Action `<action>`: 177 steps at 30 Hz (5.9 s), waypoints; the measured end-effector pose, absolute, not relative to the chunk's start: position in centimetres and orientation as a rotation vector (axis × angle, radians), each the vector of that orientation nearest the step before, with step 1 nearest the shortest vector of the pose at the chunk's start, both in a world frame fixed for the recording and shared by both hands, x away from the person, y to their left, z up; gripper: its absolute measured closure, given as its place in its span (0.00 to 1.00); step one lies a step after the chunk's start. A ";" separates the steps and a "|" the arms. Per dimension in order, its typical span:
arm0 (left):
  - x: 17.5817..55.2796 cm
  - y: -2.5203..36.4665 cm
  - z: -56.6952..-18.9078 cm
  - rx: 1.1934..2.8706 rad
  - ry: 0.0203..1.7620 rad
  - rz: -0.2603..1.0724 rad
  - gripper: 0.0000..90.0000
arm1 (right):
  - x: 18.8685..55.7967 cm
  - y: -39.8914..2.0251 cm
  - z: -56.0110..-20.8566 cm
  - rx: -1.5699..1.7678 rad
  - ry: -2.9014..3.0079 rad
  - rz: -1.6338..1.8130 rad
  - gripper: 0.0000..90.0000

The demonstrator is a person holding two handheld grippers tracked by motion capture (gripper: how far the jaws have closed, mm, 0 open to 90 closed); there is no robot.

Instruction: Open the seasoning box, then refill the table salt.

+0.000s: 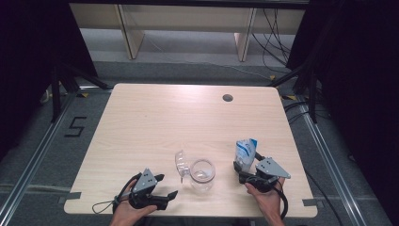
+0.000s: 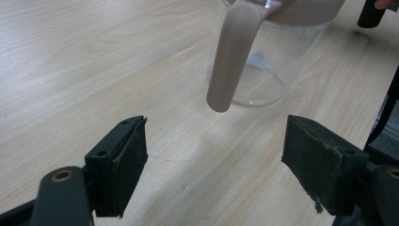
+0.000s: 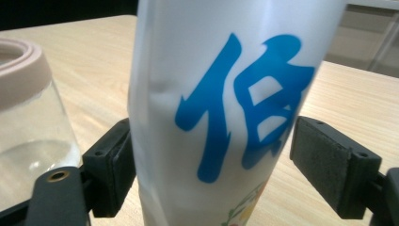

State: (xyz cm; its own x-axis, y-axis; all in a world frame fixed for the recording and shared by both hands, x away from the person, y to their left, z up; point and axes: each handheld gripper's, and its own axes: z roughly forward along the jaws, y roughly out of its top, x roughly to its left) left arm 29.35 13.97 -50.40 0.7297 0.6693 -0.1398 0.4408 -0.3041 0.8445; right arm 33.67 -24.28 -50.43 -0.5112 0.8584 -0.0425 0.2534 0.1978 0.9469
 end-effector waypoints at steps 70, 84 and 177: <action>29.4 13.9 -50.3 1.970 0.823 0.296 0.24 | 35.0 -22.1 -51.6 1.076 1.827 1.261 0.42; 29.3 13.8 -50.4 1.967 0.813 0.295 0.24 | 35.4 -22.8 -51.2 1.049 1.874 1.276 0.45; 29.1 14.0 -50.3 1.972 0.819 0.286 0.24 | 33.3 -22.0 -47.3 0.308 1.988 1.007 0.47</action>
State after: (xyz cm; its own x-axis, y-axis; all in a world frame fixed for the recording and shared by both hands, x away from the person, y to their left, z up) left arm 29.15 13.96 -50.30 0.7486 0.6505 -0.1286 0.4290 -0.3272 0.8419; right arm 33.33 -22.03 -47.34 -0.5976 0.5453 -0.5878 -0.1516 0.6430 0.7507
